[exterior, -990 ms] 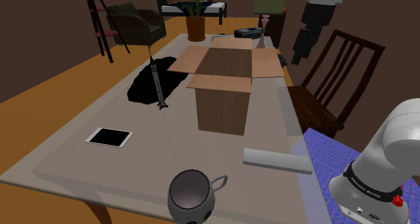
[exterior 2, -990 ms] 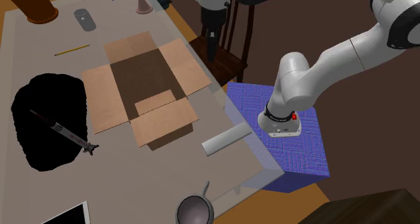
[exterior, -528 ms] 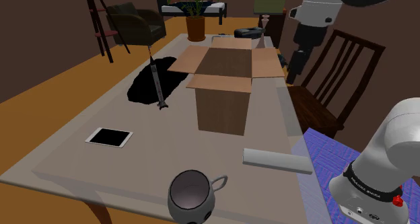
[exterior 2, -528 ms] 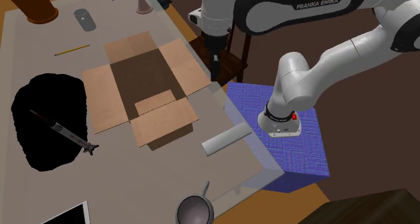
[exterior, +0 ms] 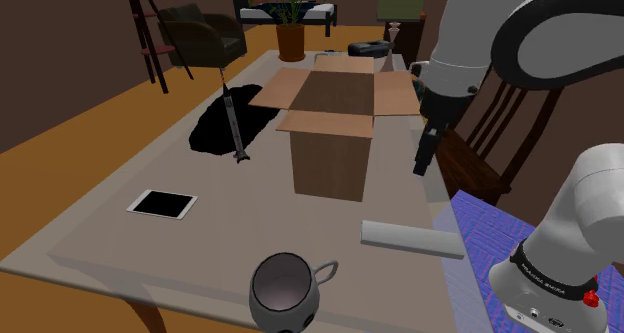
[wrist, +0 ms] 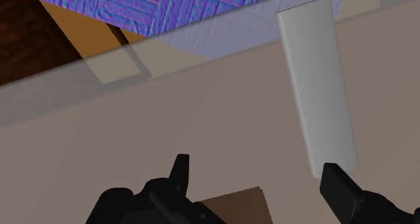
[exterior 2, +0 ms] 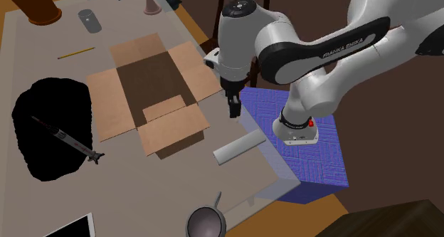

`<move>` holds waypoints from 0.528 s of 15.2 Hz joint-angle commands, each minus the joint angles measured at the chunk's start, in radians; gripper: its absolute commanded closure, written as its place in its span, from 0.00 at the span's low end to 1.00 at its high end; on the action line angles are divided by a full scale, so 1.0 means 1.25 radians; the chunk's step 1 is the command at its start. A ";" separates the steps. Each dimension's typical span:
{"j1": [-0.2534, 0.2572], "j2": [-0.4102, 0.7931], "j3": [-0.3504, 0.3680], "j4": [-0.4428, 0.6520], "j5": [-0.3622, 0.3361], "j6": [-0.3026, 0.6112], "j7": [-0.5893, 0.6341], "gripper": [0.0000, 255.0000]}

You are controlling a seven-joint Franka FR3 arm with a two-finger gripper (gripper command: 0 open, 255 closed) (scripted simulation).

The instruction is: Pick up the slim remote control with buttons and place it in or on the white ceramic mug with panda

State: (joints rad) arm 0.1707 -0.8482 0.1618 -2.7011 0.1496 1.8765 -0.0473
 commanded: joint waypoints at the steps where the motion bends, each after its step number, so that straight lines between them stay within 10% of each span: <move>1: 0.026 -0.008 0.028 -0.040 0.018 0.033 0.009 0.00; 8: 0.128 0.038 0.146 -0.135 0.093 0.169 0.055 0.00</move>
State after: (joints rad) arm 0.3092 -0.8166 0.3181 -2.8566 0.2490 2.0599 0.0090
